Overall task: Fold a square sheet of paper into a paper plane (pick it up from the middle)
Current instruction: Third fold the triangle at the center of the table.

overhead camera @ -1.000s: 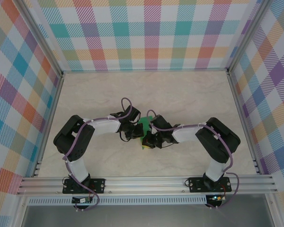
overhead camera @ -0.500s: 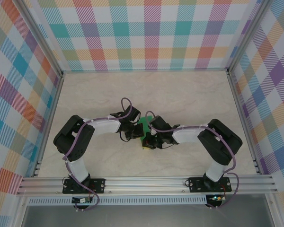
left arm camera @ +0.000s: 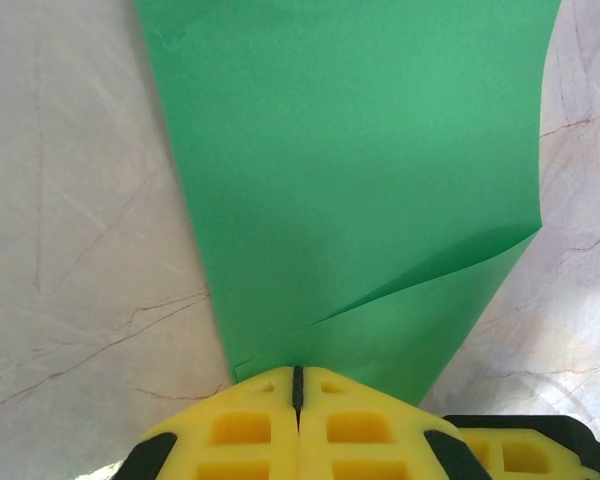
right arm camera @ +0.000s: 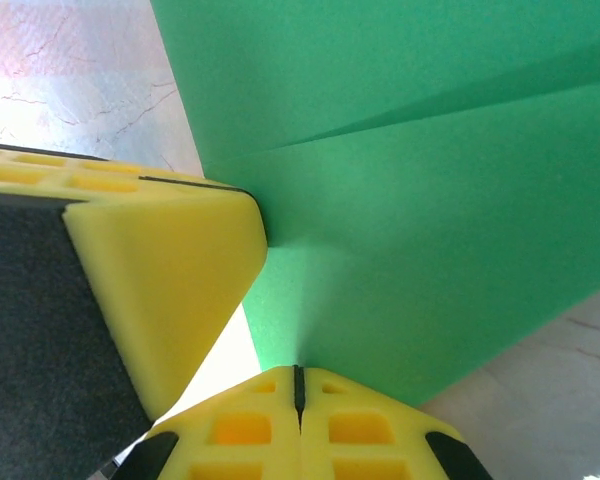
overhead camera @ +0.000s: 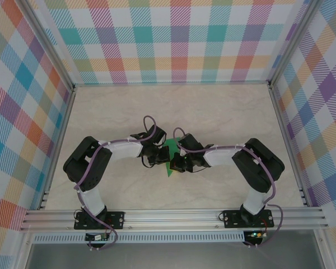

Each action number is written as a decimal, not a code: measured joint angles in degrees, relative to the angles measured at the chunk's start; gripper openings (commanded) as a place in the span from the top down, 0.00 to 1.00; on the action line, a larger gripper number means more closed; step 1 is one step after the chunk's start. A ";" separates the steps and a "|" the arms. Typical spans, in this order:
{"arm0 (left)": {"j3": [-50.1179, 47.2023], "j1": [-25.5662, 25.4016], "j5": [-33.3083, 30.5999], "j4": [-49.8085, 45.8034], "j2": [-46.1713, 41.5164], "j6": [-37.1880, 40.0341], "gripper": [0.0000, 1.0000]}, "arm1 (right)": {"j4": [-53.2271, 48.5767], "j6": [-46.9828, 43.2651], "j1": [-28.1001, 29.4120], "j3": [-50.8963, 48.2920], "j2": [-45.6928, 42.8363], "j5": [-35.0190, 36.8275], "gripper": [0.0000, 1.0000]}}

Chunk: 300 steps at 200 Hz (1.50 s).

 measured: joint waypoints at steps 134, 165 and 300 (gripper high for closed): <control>2.99 0.07 -2.19 -3.52 0.90 11.76 1.00 | -2.62 -2.36 -5.79 1.92 0.11 1.62 1.00; 4.07 0.24 -2.47 -4.46 1.49 16.20 1.00 | -4.28 -3.50 -6.51 4.59 0.13 2.64 1.00; -3.98 1.73 5.09 7.13 -6.80 3.87 0.92 | -2.69 -2.99 -7.17 4.22 2.32 2.60 1.00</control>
